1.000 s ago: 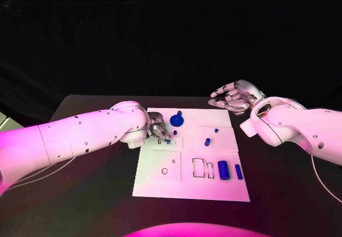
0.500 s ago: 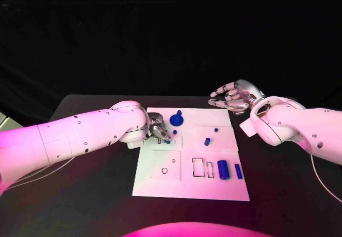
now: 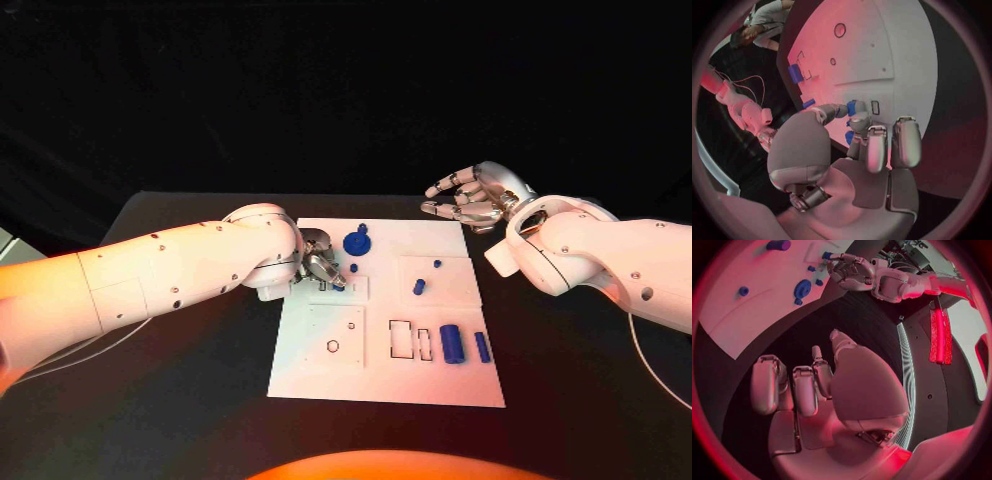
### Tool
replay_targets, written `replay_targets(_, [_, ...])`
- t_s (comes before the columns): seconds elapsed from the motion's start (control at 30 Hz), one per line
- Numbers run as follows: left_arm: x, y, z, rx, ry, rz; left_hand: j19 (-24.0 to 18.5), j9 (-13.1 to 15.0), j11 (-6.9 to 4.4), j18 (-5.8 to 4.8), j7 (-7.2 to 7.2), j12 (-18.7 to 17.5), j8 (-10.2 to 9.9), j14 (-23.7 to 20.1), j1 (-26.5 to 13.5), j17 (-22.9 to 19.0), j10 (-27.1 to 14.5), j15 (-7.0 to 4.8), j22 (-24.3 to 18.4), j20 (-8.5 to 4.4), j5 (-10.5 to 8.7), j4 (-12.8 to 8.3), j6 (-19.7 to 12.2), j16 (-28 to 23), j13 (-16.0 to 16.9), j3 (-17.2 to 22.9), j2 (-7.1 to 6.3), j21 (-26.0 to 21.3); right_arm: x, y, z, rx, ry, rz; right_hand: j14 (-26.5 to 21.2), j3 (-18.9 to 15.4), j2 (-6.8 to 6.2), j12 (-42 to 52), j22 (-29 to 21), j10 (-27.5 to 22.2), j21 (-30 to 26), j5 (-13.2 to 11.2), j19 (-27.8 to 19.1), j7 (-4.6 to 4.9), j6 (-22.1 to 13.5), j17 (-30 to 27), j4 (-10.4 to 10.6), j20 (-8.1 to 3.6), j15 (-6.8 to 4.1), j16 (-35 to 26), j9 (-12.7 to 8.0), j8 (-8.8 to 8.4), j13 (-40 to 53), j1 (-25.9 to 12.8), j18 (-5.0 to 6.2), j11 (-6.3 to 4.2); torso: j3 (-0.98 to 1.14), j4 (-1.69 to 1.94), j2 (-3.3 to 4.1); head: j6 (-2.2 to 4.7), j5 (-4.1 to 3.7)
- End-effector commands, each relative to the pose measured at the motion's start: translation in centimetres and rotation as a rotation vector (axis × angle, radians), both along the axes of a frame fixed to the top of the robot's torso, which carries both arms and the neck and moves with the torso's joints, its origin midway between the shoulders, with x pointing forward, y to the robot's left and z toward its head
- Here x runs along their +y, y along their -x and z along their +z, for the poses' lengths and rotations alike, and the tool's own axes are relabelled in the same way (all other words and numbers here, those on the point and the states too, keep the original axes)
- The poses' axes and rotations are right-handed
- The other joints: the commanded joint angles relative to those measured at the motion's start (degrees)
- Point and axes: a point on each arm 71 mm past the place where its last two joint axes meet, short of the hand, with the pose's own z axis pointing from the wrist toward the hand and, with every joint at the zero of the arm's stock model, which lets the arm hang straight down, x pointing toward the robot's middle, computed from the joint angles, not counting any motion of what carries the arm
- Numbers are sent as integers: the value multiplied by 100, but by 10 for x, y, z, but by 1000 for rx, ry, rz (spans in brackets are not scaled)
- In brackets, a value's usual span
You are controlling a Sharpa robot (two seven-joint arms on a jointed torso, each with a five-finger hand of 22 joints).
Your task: Assemble the parts on the task board
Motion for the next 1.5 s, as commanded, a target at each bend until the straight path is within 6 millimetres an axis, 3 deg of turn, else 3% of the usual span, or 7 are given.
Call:
replay_targets(0.03, [-4, 2, -2, 27, -5, -25, 40, 8, -1, -112, -55, 29, 22, 580, 6, 1452, 51, -51, 3, 11, 34, -1229, 106, 38, 5, 1210, 44, 38, 2, 1, 0, -1, 8, 17, 298, 13, 20, 10, 232, 3, -7, 22, 16, 0, -15, 367, -3, 0, 11, -27, 9, 25, 470, -39, 77, -19, 1, 2, 4, 0, 3])
replay_targets(0.57, [-11, -1, -6, 72, -24, -37, 34, 8, -2, -110, -54, 49, 21, 579, -5, 1449, 68, -52, -4, 8, 48, -1228, 115, 36, 36, 1212, 49, 36, 0, 1, -1, 2, 9, 16, 299, 14, 18, 10, 232, 5, -10, 25, 23, -3, -20, 365, -4, -4, 7, -31, 10, 34, 467, -49, 76, -22, 7, -8, 7, -51, -1])
replay_targets(1.1, [-14, -5, -8, 71, -14, -3, 46, 25, -17, -117, -83, 120, 20, 584, -263, 1469, 155, -58, 23, 3, -54, -1097, 147, 44, 137, 1093, 230, 33, 1, 1, -1, 4, 7, 17, 297, 16, 16, 6, 227, 2, -16, 28, 25, -4, -24, 358, -4, -6, 5, -37, 10, 40, 460, -55, 77, -23, 10, -2, 2, -59, -19])
replay_targets(1.3, [-14, -7, -8, 68, -13, 7, 43, 57, -28, -119, -107, 120, 31, 587, -466, 1477, 181, -63, 17, 3, -169, -930, 130, 47, 152, 792, 362, 9, 1, 0, -1, 6, 5, 18, 297, 16, 16, 6, 227, 2, -16, 28, 25, -4, -24, 358, -4, -6, 5, -37, 10, 40, 460, -55, 77, -23, 10, -3, 1, -57, -21])
replay_targets(1.4, [-14, -7, -9, 70, -15, 6, 46, 79, -43, -121, -137, 123, 38, 588, -614, 1482, 192, -70, 14, 2, -228, -774, 122, 49, 167, 361, 345, -9, 1, 0, -1, 6, 5, 18, 297, 16, 16, 6, 227, 2, -16, 28, 25, -4, -24, 358, -4, -6, 5, -37, 10, 40, 460, -55, 77, -23, 9, -2, -2, -47, -29])
replay_targets(1.5, [-13, -7, -9, 73, -16, 3, 44, 80, -51, -118, -145, 118, 31, 588, -613, 1482, 183, -80, 5, -10, -227, -738, 115, 49, 172, 171, 318, -20, 1, 0, -1, 7, 5, 18, 297, 16, 16, 6, 227, 2, -16, 28, 25, -4, -24, 358, -4, -6, 5, -37, 10, 40, 460, -55, 77, -23, 5, -3, -1, -50, -30])
